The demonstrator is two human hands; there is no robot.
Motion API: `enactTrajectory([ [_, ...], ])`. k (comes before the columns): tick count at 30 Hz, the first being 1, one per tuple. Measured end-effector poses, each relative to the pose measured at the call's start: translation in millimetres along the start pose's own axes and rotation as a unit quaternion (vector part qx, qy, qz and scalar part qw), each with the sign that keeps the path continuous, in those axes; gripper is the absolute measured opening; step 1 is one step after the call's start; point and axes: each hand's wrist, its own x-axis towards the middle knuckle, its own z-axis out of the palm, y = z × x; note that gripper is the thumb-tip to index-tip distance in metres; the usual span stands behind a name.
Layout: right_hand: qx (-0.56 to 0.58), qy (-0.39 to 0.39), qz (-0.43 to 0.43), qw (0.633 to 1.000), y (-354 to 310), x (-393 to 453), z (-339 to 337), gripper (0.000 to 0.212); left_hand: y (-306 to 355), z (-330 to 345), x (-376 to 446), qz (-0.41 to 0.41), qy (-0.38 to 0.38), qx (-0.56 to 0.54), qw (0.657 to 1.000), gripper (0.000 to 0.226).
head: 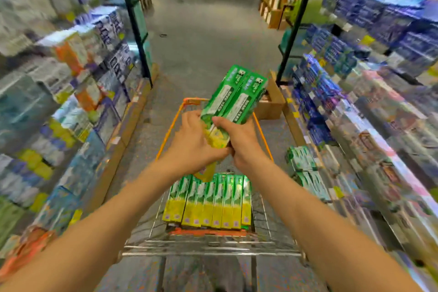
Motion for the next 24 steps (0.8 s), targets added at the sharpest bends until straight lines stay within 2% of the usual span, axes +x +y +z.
enactTrajectory([
  [5, -0.071, -0.058, 0.068, 0.993, 18.4, 56.8, -3.6, 0.042, -46.9, -6.0, 51.1, -0.11, -0.107, -0.114, 0.982, 0.059],
  [7, -0.109, -0.089, 0.1, 0.985, 30.2, 77.6, -0.9, 0.052, -67.2, -0.5, 67.4, -0.124, -0.134, -0.123, 0.975, 0.065],
  [9, -0.147, -0.115, 0.128, 0.974, 44.1, 96.2, 3.7, 0.058, -90.4, 12.1, 79.2, -0.141, -0.138, -0.14, 0.97, 0.082],
  [11, -0.159, -0.132, 0.157, 0.966, 59.0, 109.7, 6.2, 0.053, -109.8, 23.3, 83.4, -0.178, -0.129, -0.148, 0.964, 0.093],
  [13, -0.169, -0.119, 0.169, 0.964, 78.3, 126.5, 3.8, 0.04, -137.3, 38.1, 86.8, -0.219, -0.126, -0.158, 0.955, 0.094],
  [16, -0.18, -0.055, 0.202, 0.961, 118.5, 154.0, -13.3, 0.039, -188.3, 70.6, 86.9, -0.272, -0.124, -0.098, 0.949, 0.081],
  [20, -0.211, 0.016, 0.302, 0.929, 179.7, 174.1, -43.1, 0.051, -238.7, 119.9, 74.0, -0.337, -0.196, 0.061, 0.919, 0.062],
  [23, -0.293, 0.051, 0.331, 0.896, 221.9, 178.5, -65.7, 0.089, -281.5, 160.7, 74.7, -0.375, -0.242, 0.111, 0.888, 0.054],
  [24, -0.315, 0.051, 0.336, 0.886, 233.4, 181.5, -71.8, 0.096, -299.0, 174.0, 74.1, -0.389, -0.25, 0.116, 0.879, 0.052],
])
